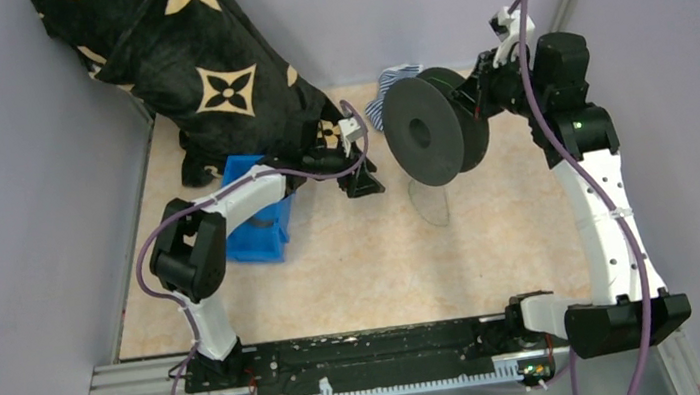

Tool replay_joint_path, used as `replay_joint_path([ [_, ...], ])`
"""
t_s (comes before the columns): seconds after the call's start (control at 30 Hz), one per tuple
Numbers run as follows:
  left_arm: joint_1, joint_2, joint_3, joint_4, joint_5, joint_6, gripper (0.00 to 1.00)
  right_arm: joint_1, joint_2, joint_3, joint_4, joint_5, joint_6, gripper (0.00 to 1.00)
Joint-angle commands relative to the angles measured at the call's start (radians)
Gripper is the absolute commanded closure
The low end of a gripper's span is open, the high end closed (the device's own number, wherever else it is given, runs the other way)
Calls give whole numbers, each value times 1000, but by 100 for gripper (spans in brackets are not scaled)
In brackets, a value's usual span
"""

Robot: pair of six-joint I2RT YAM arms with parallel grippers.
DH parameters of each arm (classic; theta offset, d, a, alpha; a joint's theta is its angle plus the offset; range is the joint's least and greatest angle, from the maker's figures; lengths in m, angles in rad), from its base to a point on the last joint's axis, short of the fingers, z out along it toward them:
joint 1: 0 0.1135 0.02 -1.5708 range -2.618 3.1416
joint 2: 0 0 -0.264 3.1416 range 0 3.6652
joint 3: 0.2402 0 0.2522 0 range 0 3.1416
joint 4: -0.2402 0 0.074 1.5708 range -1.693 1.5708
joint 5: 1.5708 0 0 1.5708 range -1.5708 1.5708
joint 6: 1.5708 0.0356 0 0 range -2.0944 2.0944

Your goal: Wrap the cables

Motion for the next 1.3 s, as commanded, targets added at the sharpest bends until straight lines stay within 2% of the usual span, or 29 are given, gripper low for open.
replay_joint_path([
  [0.0, 2, -20, -32, 102, 57, -41, 23, 2, -5, 96, 90, -91, 67, 100],
  [0.3, 1, 15, -76, 178, 31, -158, 21, 4, 7, 97, 113, -151, 112, 100],
  [0.63, 0, 57, -98, 215, -96, -228, 20, 4, 8, 119, 103, -142, 106, 100],
  [1.03, -33, 101, -163, 336, -58, -526, 19, 4, 18, 132, 109, -133, 106, 100],
  [1.27, -40, 153, -141, 343, -90, -595, 20, 4, 21, 137, 115, -146, 122, 100],
])
